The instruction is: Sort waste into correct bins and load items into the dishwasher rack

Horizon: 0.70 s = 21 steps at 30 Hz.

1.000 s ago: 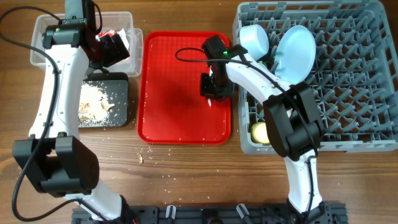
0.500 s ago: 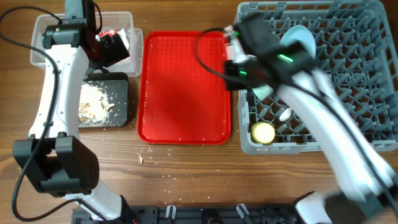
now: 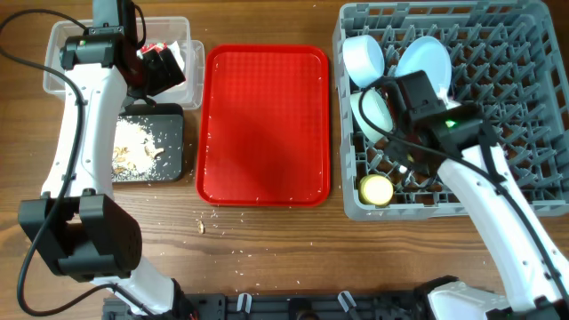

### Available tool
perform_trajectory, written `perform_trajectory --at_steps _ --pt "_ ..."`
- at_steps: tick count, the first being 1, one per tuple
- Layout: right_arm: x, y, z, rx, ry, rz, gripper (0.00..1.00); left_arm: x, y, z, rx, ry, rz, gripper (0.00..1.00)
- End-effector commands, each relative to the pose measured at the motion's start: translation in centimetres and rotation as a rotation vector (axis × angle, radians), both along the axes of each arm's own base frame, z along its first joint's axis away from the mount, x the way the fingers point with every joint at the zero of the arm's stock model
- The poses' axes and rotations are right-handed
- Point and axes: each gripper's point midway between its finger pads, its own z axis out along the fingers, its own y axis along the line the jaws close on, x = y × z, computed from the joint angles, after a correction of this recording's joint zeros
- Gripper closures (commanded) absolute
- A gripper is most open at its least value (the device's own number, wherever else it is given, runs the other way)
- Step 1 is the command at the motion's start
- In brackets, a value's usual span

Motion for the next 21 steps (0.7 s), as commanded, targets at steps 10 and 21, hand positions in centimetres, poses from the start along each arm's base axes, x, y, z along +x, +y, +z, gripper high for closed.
perform_trajectory --at_steps 10,21 --pt "3.5 1.9 3.1 0.175 -0.125 0.241 0.64 0.3 0.3 1.1 0.014 -0.032 0.005 0.0" --pt "-2.8 3.2 20.9 0.176 -0.647 0.604 0.0 0.3 0.2 1.1 0.014 -0.032 0.004 0.0"
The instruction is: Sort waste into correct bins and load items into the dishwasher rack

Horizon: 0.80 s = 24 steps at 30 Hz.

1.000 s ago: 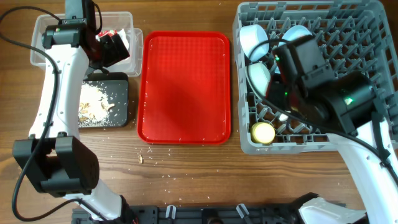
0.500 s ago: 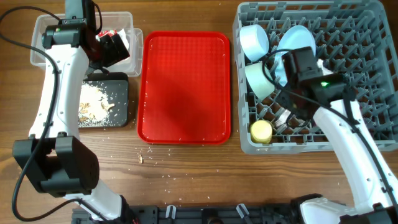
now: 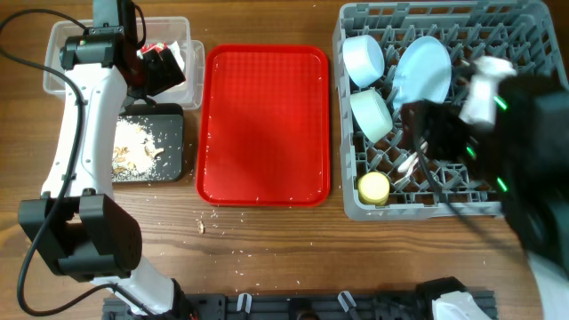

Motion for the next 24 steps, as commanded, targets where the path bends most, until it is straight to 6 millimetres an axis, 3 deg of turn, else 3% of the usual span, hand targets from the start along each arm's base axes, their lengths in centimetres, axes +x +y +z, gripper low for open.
perform_trajectory --at_steps 1,8,12,15,19,24 --pt "-3.0 0.1 2.6 0.008 -0.107 0.058 0.0 0.3 0.2 1.1 0.014 -0.032 0.004 0.0" --pt "-5.9 -2.8 3.3 -0.104 -0.158 -0.011 0.0 0.3 0.2 1.1 0.014 -0.031 0.004 0.0" --pt "-5.3 -3.4 3.3 -0.13 -0.182 -0.046 0.0 0.3 0.2 1.1 0.014 -0.031 0.004 0.0" --pt "-3.6 -3.6 2.8 -0.178 -0.278 -0.03 0.0 0.3 0.2 1.1 0.014 -0.031 0.004 0.0" --pt "-1.9 -2.6 0.2 -0.203 -0.44 0.07 0.0 0.3 0.2 1.1 0.014 -0.031 0.004 0.0" --pt "-1.7 -1.3 -5.6 -0.137 -0.644 0.133 0.0 0.3 0.2 1.1 0.014 -0.031 0.004 0.0"
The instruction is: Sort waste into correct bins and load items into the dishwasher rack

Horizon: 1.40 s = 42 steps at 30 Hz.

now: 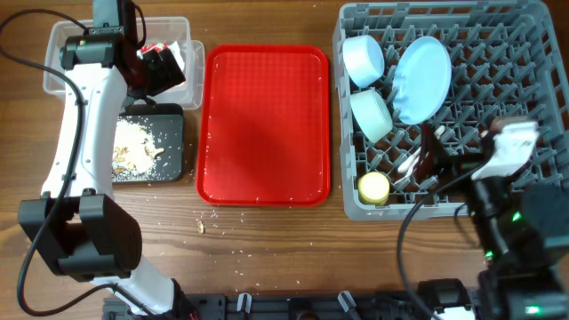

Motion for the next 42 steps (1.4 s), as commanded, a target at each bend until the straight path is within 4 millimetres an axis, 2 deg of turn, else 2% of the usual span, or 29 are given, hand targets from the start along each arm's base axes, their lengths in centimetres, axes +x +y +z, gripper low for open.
perform_trajectory --at_steps 1,6,10,12,23,24,26,27,29,31,32,33,35,36,37,39,42 --pt "-0.8 1.9 -5.2 -0.009 -0.101 0.131 0.0 0.3 0.2 1.1 0.014 -0.031 0.004 0.0" --pt "-1.2 1.9 -11.9 0.044 -0.185 0.127 0.0 0.3 0.2 1.1 0.014 -0.031 0.004 0.0" --pt "-1.6 1.9 -14.7 0.045 -0.209 0.13 0.0 0.3 0.2 1.1 0.014 -0.031 0.004 0.0" --pt "-1.6 1.9 -15.4 0.048 -0.182 0.129 0.0 0.3 0.2 1.1 0.014 -0.031 0.004 0.0" --pt "-1.6 1.9 -15.8 0.048 -0.167 0.128 0.0 0.3 0.3 1.1 0.014 -0.03 0.005 0.0" --pt "-1.6 1.9 -15.8 0.048 -0.167 0.128 0.0 0.2 0.1 1.7 0.015 -0.047 0.001 0.0" --pt "-1.6 1.9 -15.8 0.047 -0.167 0.128 0.0 -0.1 -2.0 3.9 0.015 -0.101 -0.048 0.0" --pt "-1.6 1.9 -15.8 0.048 -0.167 0.128 0.0 -0.7 -4.4 5.9 0.012 -0.151 -0.105 0.0" --pt "-1.6 1.9 -15.8 0.048 -0.167 0.128 0.0 -2.1 -6.5 9.6 0.097 -0.248 -0.176 0.0" --pt "-1.6 1.9 -15.8 0.048 -0.167 0.128 0.0 -3.3 -7.9 13.7 0.116 -0.425 -0.195 0.0" --pt "-1.6 1.9 -15.8 0.047 -0.167 0.128 0.0 -3.5 -8.5 15.5 0.065 -0.552 -0.206 0.0" --pt "-1.6 1.9 -15.8 0.048 -0.167 0.128 0.0 -4.0 -8.5 16.3 0.018 -0.669 -0.211 0.0" --pt "-1.6 1.9 -15.8 0.047 -0.167 0.128 0.0 -4.9 -8.3 16.0 -0.02 -0.775 -0.215 0.0" --pt "-1.6 1.9 -15.8 0.048 -0.167 0.128 0.0 -5.7 -8.0 15.2 -0.045 -0.831 -0.222 0.0" --pt "-1.6 1.9 -15.8 0.048 -0.167 0.128 0.0 -6.9 -7.4 13.9 -0.073 -0.881 -0.201 0.0" --pt "-1.6 1.9 -15.8 0.048 -0.167 0.128 0.0 -9.9 -5.4 9.7 -0.121 -0.937 -0.096 0.0" --pt "-1.6 1.9 -15.8 0.048 -0.167 0.128 0.0 -12.4 -4.4 6.8 -0.126 -1.014 -0.058 0.0"
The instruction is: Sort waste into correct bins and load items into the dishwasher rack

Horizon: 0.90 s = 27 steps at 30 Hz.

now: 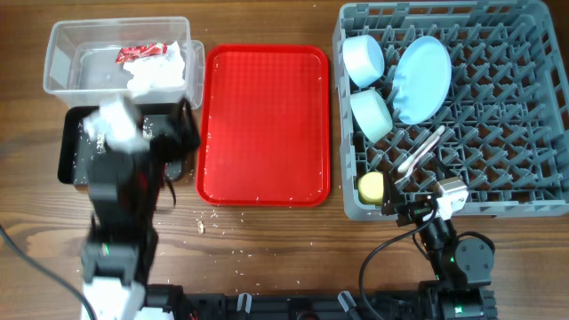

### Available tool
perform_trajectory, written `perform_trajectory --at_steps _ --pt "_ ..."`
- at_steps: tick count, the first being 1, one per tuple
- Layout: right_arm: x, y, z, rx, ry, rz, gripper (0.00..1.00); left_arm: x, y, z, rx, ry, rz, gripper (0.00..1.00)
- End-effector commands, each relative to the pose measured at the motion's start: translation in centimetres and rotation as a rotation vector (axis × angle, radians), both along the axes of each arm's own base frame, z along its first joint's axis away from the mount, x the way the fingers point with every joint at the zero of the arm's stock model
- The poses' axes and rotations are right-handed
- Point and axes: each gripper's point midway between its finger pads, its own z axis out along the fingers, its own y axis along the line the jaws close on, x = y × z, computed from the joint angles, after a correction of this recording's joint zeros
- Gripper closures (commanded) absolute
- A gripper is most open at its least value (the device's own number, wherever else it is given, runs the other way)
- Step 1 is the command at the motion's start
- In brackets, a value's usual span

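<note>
The grey dishwasher rack [498, 107] at the right holds two pale blue bowls [363, 58], a pale blue plate [420, 80], a yellow cup [372, 187] and a white utensil [420, 149]. A clear bin [62, 62] at the back left contains a red-and-white wrapper [138, 52] and white paper. My left arm is a blur over the black bin [69, 151], its gripper [182, 133] too smeared to read. My right gripper [402, 210] sits low by the rack's front edge, its jaws unclear.
A bare red tray [262, 124] lies between the bins and the rack. Crumbs [203, 226] are scattered on the wooden table in front of the tray. The arm bases stand along the near edge.
My left arm has left the clear bin and now blurs over the black bin, nearer the front. My right arm has dropped from the rack's front right corner to the table's near edge.
At first my right gripper was inside the rack beside the bowls, and the left hung over the clear bin. The right was then over the rack's right side, then at its front corner, while the left stayed put. Now both arms are pulled back toward the front.
</note>
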Motion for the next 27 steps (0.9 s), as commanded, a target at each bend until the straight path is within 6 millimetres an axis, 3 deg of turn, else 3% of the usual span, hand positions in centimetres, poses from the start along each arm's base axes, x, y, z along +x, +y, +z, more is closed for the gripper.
perform_trajectory --at_steps 1,8,14,27 --pt "-0.1 0.2 0.2 0.014 -0.005 0.013 0.0 -2.9 0.7 -2.5 -0.067 -0.127 0.019 0.0" --pt "-0.1 0.2 0.2 0.014 -0.005 0.013 0.0 -6.5 2.7 -4.8 -0.064 -0.368 0.095 0.0" --pt "-0.1 0.2 0.2 0.014 -0.005 0.013 0.0 -7.1 2.9 -9.9 -0.049 -0.181 0.112 0.0" --pt "-0.1 0.2 0.2 0.014 -0.005 0.013 0.0 -7.0 2.7 -9.8 -0.053 -0.182 0.096 0.0"
